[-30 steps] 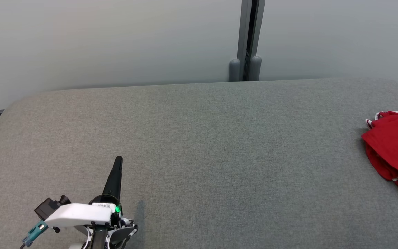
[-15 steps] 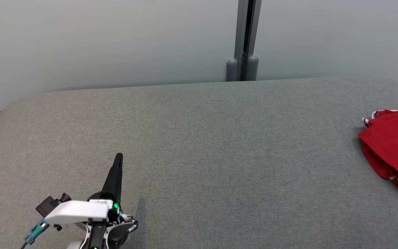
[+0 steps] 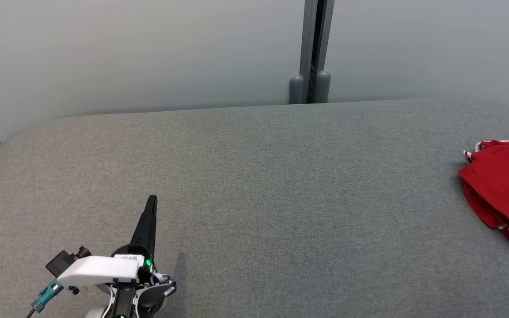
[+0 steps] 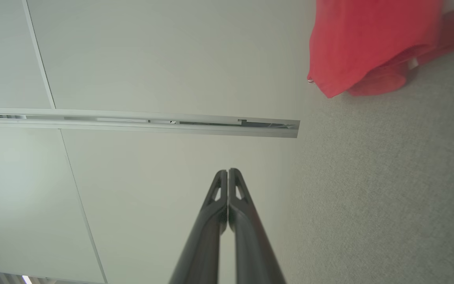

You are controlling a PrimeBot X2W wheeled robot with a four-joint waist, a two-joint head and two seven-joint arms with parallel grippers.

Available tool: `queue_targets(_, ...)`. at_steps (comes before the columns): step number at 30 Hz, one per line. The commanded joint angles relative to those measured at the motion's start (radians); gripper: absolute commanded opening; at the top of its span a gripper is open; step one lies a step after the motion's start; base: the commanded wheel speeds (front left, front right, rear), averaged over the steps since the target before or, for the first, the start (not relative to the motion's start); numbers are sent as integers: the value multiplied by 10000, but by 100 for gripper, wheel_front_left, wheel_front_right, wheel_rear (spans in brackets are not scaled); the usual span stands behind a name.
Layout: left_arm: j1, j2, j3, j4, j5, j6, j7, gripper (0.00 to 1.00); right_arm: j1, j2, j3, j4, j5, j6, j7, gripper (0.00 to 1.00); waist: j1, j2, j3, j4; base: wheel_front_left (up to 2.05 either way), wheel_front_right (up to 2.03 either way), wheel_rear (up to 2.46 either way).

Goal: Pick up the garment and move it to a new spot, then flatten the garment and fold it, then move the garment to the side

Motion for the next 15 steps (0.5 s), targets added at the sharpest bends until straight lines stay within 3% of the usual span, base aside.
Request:
queue_targets(1, -140, 62, 3, 4, -40, -83, 28, 0, 75, -79, -12, -56, 49, 4, -19, 0, 0, -1, 0, 0, 0, 0, 0)
queue_targets(15, -141, 62, 2, 6, -41, -86, 28, 0, 83, -107, 22, -59, 72, 4, -41, 0, 0, -1, 0, 0, 0, 0, 0)
